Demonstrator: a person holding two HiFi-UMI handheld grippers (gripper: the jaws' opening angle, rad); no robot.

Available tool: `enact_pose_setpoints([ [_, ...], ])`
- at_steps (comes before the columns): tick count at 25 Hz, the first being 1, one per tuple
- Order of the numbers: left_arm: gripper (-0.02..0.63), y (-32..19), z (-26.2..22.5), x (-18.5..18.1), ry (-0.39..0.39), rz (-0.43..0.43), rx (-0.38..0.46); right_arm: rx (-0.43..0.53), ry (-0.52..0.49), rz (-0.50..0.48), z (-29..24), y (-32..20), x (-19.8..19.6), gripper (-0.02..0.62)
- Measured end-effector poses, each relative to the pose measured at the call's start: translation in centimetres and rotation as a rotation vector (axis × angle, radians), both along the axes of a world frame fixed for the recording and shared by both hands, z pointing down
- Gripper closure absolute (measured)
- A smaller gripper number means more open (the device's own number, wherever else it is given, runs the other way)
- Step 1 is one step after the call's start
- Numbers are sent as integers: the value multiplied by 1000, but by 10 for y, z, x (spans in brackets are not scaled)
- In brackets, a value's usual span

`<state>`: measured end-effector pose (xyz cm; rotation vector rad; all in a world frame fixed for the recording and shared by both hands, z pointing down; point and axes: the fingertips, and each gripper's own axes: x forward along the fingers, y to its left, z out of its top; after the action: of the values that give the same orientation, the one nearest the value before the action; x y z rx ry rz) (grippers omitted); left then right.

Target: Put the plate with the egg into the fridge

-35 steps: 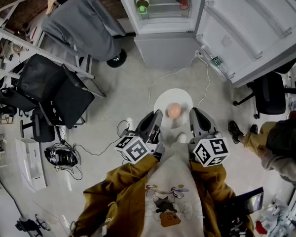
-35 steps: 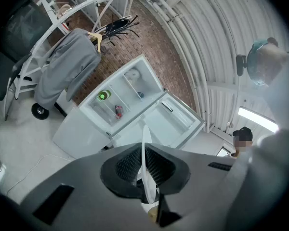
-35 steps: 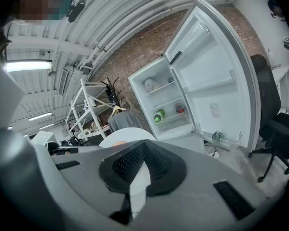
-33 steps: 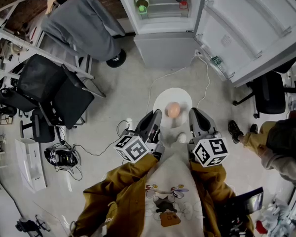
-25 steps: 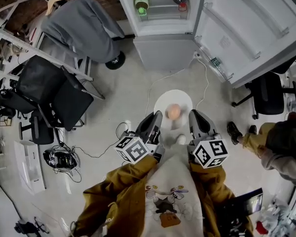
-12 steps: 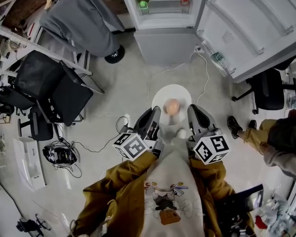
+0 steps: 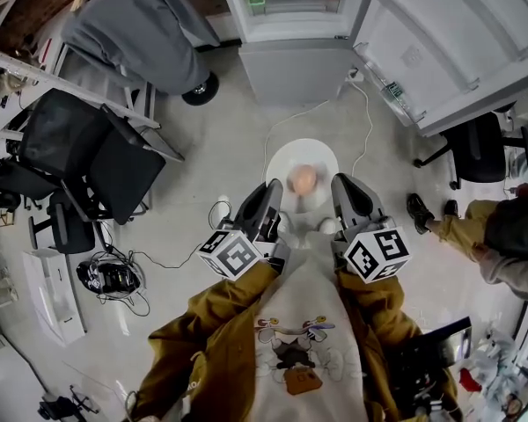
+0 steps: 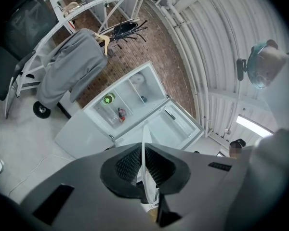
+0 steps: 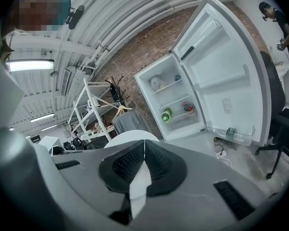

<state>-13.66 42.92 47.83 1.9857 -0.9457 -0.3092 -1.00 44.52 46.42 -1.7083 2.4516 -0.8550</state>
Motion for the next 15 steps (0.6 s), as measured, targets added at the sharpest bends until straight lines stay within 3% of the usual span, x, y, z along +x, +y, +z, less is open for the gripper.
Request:
enact_pose_setpoints([
  [9,586,-18,19,-48,24,-12,-40,-41,7,24,16,-19,-42,589],
  [15,586,-34,23,-64,64,-40,-67,-49,1,56,11,-30,-44,589],
])
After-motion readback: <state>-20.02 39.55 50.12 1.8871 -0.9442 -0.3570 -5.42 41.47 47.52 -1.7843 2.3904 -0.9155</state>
